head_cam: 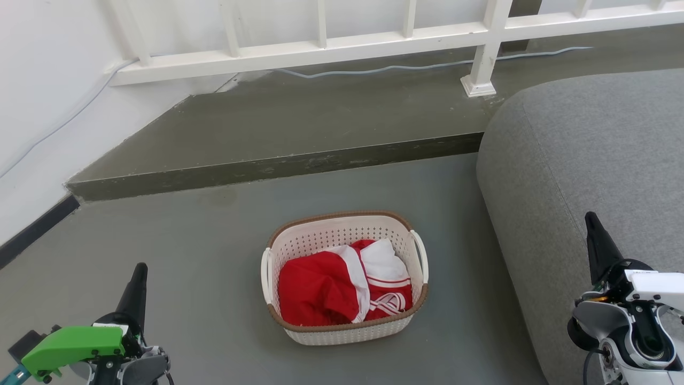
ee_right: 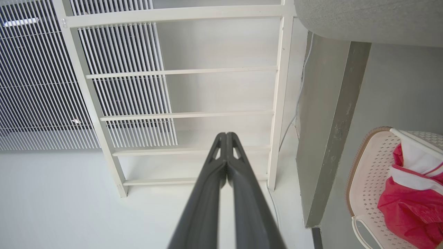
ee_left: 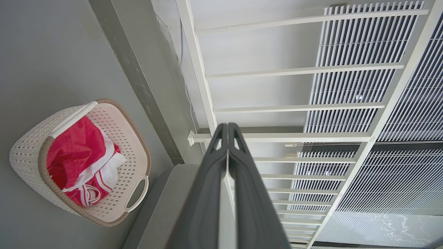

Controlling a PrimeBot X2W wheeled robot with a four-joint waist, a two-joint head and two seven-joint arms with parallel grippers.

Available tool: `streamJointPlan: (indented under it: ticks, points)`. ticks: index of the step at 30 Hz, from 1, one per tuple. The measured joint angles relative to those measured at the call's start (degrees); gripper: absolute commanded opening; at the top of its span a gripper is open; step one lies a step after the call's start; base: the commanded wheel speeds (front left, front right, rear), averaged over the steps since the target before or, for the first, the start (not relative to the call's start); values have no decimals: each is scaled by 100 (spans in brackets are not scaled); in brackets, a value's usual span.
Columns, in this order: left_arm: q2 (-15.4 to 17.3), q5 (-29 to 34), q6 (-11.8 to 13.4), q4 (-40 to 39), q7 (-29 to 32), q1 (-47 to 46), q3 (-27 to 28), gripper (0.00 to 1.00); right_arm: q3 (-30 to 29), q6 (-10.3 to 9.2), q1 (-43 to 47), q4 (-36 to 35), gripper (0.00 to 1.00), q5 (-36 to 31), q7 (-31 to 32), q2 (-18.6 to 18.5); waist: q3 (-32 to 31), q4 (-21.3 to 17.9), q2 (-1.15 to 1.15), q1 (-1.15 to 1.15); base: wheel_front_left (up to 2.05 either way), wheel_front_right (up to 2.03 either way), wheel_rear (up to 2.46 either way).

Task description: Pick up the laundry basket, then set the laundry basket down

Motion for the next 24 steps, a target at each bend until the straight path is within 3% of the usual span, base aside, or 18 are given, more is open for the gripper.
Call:
streamJointPlan:
  ticks: [24]
  points:
    - [-1,0,-2,55,45,-8,22,0,-10,1,-3,33,0,0,15,3,-2,0,0,0,0,0,0]
